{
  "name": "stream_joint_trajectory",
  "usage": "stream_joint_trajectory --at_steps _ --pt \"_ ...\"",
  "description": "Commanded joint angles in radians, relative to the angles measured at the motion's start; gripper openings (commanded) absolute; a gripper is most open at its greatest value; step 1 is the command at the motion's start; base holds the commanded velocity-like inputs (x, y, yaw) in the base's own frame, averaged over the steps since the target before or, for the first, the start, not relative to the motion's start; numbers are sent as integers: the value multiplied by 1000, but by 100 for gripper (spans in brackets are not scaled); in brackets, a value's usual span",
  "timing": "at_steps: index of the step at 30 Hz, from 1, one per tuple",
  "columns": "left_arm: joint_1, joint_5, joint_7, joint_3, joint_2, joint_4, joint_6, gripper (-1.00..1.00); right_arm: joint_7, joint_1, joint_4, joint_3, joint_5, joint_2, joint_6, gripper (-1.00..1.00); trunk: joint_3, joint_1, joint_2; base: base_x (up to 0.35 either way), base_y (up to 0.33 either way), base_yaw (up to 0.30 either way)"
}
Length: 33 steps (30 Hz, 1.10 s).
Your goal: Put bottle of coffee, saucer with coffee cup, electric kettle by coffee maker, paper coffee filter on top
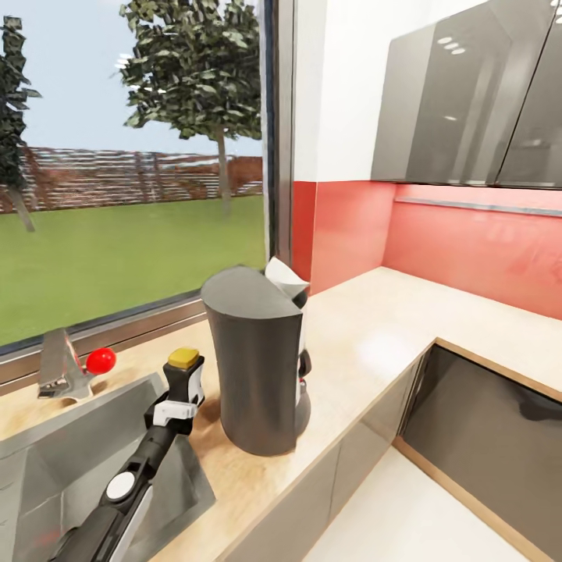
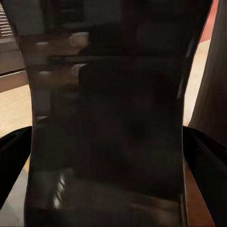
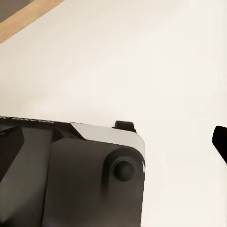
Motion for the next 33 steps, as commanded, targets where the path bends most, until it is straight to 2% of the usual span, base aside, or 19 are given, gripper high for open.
stream_joint_trajectory --at_steps 1,13,30,31,33 --pt "-1 5 -2 -1 1 1 -2 -100 -4 -1 1 -8 10 0 -3 100 -2 1 -1 133 -68 0" --pt "0 5 3 2 2 4 -3 -100 -4 -1 1 -8 11 0 -3 100 -2 1 -1 93 -5 0" --pt "1 4 24 0 2 6 -11 -100 -4 -1 1 -8 10 0 -3 100 -2 1 -1 4 0 0" --pt "1 5 24 0 2 6 -10 100 -4 -1 1 -8 11 0 -3 100 -2 1 -1 0 0 0" --pt "1 5 24 0 2 6 -11 100 -4 -1 1 -8 10 0 -3 100 -2 1 -1 0 0 0"
